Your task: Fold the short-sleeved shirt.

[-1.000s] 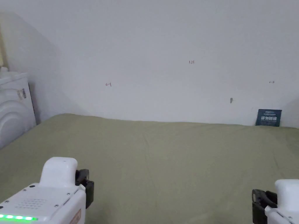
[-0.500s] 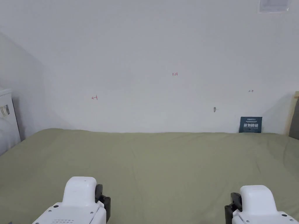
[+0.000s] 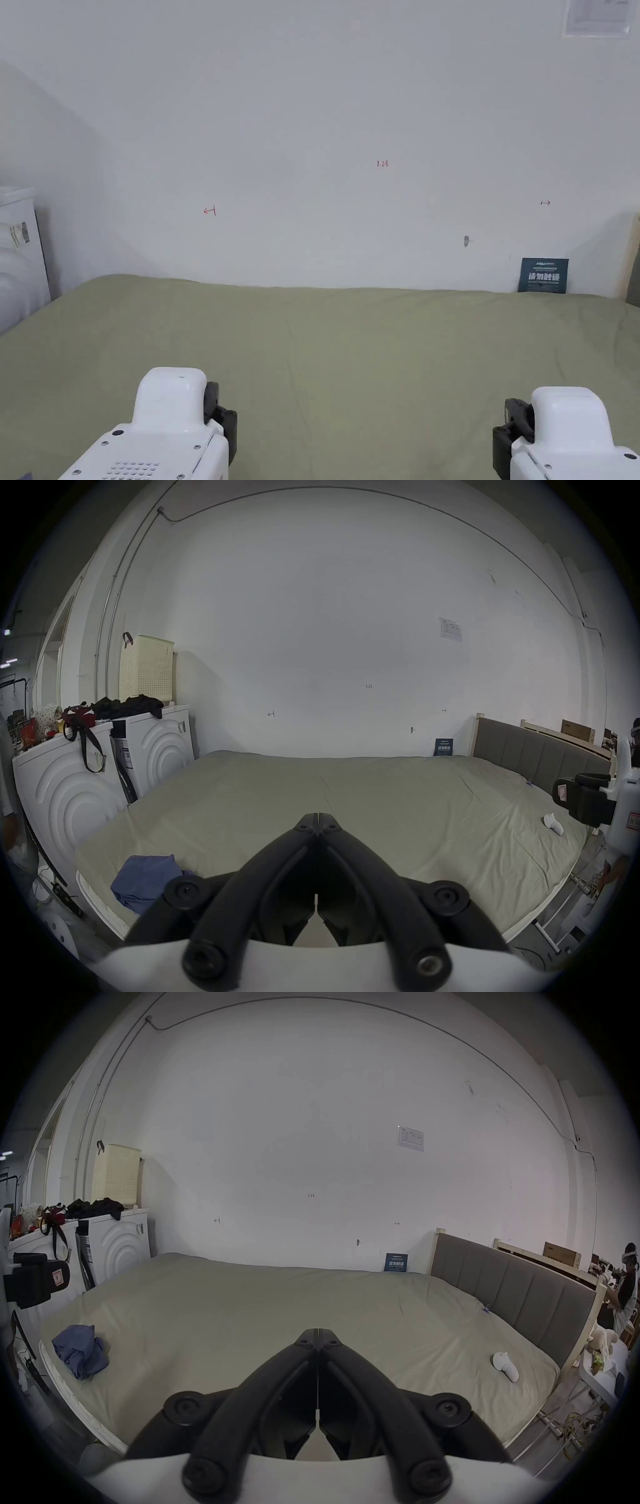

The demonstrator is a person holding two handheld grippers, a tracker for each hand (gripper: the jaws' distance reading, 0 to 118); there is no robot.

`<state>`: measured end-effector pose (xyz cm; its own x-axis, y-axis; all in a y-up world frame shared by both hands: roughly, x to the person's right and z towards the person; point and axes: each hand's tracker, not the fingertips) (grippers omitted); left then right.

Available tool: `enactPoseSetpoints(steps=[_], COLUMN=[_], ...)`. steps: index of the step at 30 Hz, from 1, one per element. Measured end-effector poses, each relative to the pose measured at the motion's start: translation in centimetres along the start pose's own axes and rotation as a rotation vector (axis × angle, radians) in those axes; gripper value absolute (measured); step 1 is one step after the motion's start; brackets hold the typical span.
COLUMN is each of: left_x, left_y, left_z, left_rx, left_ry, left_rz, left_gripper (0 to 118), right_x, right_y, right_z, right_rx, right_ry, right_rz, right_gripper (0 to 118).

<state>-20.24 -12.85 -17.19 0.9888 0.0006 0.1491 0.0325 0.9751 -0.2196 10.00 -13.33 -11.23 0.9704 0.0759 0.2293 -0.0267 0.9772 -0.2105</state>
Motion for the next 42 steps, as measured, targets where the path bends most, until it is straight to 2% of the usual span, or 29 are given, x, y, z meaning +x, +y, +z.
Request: enactPoseSetpoints(steps=[20, 25, 28, 29, 30, 31, 32, 33, 34, 35, 36, 38, 40, 42], left_x=[0.0, -0.2, -0.5, -0.6, -0.7, -0.9, -1.7, -2.0, -1.8, -1.6, -0.3, 0.2, -0.6, -0.9], left_y=[-0.3, -0.4, -0.5, -0.3, -0.2, -0.1, 0.6, 1.0, 0.7, 0.4, 1.8, 2.0, 2.1, 2.1], left_z=[-1.3, -1.6, -2.0, -2.0, -1.9, -1.7, -2.5, -2.8, -3.0, -3.2, -1.5, -0.9, -0.8, -0.7], left_rx=[0.029, 0.009, 0.008, 0.004, 0.008, 0.019, 0.021, 0.018, 0.022, 0.024, 0.031, 0.041, 0.031, 0.026], left_ry=[0.011, -0.007, 0.028, 0.038, 0.036, 0.028, 0.024, 0.026, 0.038, 0.06, 0.059, 0.035, 0.0, 0.006], left_rz=[-0.018, 0.028, -0.001, -0.006, -0.005, 0.003, 0.005, 0.003, -0.008, -0.023, -0.022, 0.008, 0.065, 0.064], left_gripper=[0, 0, 2, 4, 7, 13, 29, 50, 75, 95, 101, 103, 103, 103], right_x=[0.1, 0.5, 0.6, 0.7, 0.9, 1.0, 1.2, 1.2, 0.9, 0.5, 0.1, 0.3, 0.8, 1.4], right_y=[-0.4, 0.0, 0.8, 1.1, 1.5, 1.8, 2.1, 2.4, 2.5, 2.7, 2.1, 1.7, 1.5, 1.6], right_z=[-2.3, -2.2, -2.0, -2.0, -1.8, -1.7, -1.7, -1.8, -1.9, -1.2, -1.3, -1.2, -1.0, -1.2], right_rx=[-0.019, 0.002, 0.002, 0.006, 0.008, 0.006, 0.0, -0.02, -0.04, 0.07, 0.037, 0.069, 0.04, 0.033], right_ry=[-0.009, -0.01, -0.055, -0.056, -0.052, -0.038, -0.025, -0.029, -0.064, -0.141, -0.13, -0.047, 0.092, 0.182], right_rz=[0.008, -0.015, 0.022, 0.023, 0.017, 0.001, -0.013, -0.015, 0.004, 0.06, 0.066, 0.049, -0.043, -0.158], right_gripper=[3, 5, 7, 14, 30, 57, 101, 118, 117, 118, 118, 118, 118, 118])
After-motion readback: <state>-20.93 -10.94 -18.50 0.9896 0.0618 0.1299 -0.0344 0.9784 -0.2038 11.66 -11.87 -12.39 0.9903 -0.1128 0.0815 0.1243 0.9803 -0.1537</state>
